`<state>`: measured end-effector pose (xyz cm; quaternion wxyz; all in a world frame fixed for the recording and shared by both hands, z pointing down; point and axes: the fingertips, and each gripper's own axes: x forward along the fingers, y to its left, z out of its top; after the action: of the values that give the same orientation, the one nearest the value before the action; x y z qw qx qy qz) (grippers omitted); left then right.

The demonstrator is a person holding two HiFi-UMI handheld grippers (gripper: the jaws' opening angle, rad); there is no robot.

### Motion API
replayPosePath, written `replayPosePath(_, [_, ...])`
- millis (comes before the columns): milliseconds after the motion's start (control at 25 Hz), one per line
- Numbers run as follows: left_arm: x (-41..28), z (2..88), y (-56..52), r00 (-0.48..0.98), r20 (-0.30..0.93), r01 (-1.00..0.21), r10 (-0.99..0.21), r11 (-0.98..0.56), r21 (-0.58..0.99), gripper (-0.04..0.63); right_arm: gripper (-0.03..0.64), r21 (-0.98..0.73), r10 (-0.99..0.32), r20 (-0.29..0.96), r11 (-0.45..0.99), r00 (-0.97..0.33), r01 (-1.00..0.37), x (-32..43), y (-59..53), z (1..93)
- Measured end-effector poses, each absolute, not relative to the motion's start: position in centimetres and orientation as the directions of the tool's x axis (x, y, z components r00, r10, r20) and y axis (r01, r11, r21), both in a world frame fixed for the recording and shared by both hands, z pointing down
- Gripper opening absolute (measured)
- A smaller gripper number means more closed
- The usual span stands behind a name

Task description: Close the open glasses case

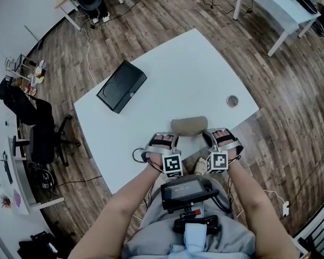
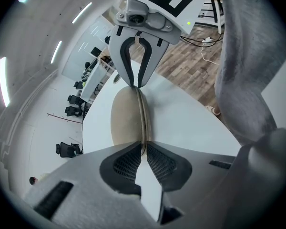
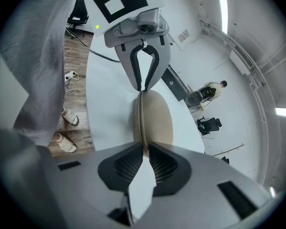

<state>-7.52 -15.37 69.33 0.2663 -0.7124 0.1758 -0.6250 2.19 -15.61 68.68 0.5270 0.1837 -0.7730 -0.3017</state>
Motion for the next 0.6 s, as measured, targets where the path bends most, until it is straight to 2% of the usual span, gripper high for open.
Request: replayPosePath(600, [-8.4,67.4,-16.2,0.183,0.729,0.07,-0.66,-0.731,-0.679,0.049,0.051,0.675,-0.611,0.682,0.738,-0.403,0.023,2.2,-16.0,67.4])
